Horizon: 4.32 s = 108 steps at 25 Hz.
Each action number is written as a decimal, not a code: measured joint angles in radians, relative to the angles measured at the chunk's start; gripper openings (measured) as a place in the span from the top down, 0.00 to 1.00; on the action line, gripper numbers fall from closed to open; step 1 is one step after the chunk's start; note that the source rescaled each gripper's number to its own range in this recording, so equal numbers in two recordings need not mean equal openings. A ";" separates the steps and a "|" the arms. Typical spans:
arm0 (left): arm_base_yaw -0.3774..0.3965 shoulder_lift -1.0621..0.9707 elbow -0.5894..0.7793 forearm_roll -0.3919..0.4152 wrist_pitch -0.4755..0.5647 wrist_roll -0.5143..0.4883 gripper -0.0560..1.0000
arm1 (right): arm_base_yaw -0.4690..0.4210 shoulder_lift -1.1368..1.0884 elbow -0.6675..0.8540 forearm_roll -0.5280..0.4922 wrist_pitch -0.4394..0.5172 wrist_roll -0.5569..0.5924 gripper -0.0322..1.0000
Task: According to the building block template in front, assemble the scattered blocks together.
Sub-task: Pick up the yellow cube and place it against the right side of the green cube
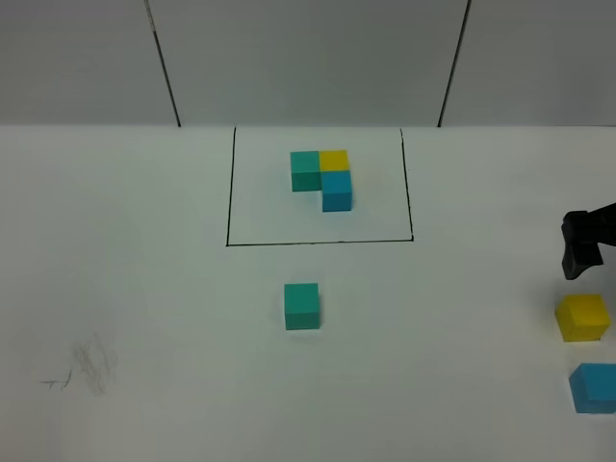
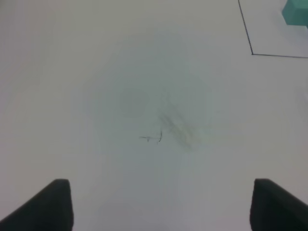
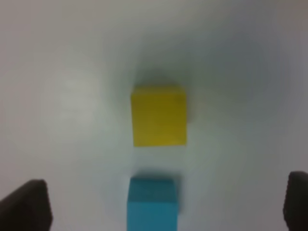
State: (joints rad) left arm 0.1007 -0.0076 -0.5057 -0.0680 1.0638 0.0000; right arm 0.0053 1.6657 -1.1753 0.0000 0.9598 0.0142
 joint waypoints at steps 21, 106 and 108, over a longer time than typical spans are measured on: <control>0.000 0.000 0.000 0.000 0.001 0.000 0.34 | -0.020 0.221 0.110 0.013 -0.290 -0.026 0.14; 0.000 0.000 0.000 0.000 0.000 0.000 0.34 | 0.647 0.558 -0.509 0.006 -0.009 -0.992 0.70; 0.000 0.000 0.000 0.000 0.000 0.000 0.34 | 0.647 0.559 -0.509 0.006 -0.013 -0.992 0.70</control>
State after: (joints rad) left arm 0.1007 -0.0076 -0.5057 -0.0680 1.0639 0.0000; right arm 0.6528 2.2246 -1.6842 0.0065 0.9465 -0.9774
